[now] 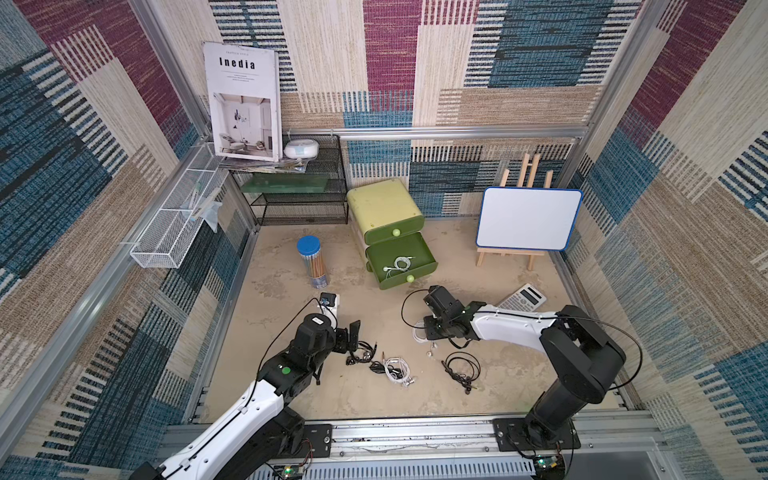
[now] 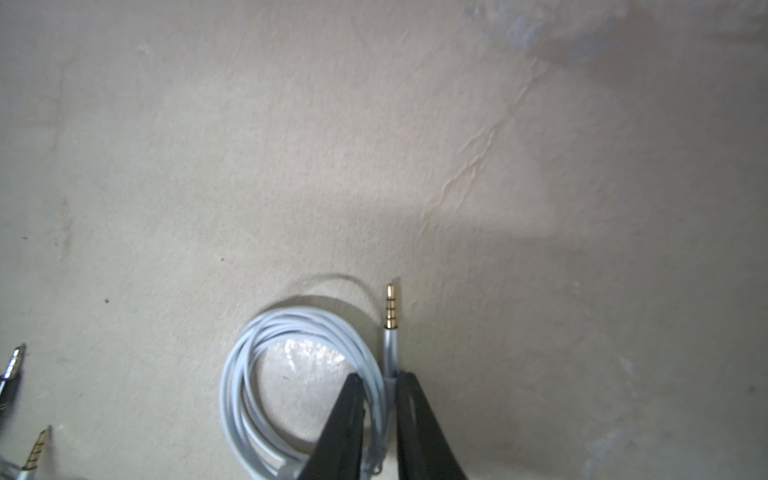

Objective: Place the wired earphones into the drawer by color
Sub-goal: Pick up the wired earphones from the center of the board.

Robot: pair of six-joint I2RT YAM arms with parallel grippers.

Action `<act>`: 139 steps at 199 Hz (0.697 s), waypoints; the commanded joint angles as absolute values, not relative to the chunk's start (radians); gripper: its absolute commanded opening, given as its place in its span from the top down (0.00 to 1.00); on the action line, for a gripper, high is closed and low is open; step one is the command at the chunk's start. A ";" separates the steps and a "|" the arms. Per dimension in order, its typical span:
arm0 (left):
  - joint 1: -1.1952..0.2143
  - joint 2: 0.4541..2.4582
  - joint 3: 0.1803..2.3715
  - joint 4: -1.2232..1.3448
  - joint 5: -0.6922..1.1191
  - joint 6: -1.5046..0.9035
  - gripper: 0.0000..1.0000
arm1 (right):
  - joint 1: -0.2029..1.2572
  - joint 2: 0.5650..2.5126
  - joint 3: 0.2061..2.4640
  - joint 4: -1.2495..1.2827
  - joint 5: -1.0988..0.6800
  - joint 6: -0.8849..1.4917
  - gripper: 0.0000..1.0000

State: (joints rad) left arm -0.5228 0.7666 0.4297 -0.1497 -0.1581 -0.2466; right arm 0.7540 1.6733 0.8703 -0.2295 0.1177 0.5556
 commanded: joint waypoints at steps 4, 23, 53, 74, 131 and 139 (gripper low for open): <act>-0.523 0.766 0.431 -0.133 -0.158 -0.237 0.01 | 0.756 1.676 0.869 -0.278 0.120 0.556 0.84; -0.523 0.766 0.430 -0.133 -0.158 -0.238 0.01 | 0.757 1.671 0.867 -0.278 0.125 0.554 0.87; -0.523 0.765 0.430 -0.133 -0.161 -0.238 0.01 | 0.758 1.660 0.866 -0.278 0.130 0.554 0.91; -0.523 0.765 0.430 -0.132 -0.159 -0.237 0.01 | 0.758 1.645 0.862 -0.278 0.133 0.552 0.93; -0.523 0.765 0.430 -0.132 -0.159 -0.236 0.01 | 0.761 1.578 0.865 -0.292 0.156 0.551 0.99; -0.523 0.766 0.430 -0.131 -0.161 -0.236 0.01 | 0.760 1.567 0.866 -0.297 0.161 0.548 0.99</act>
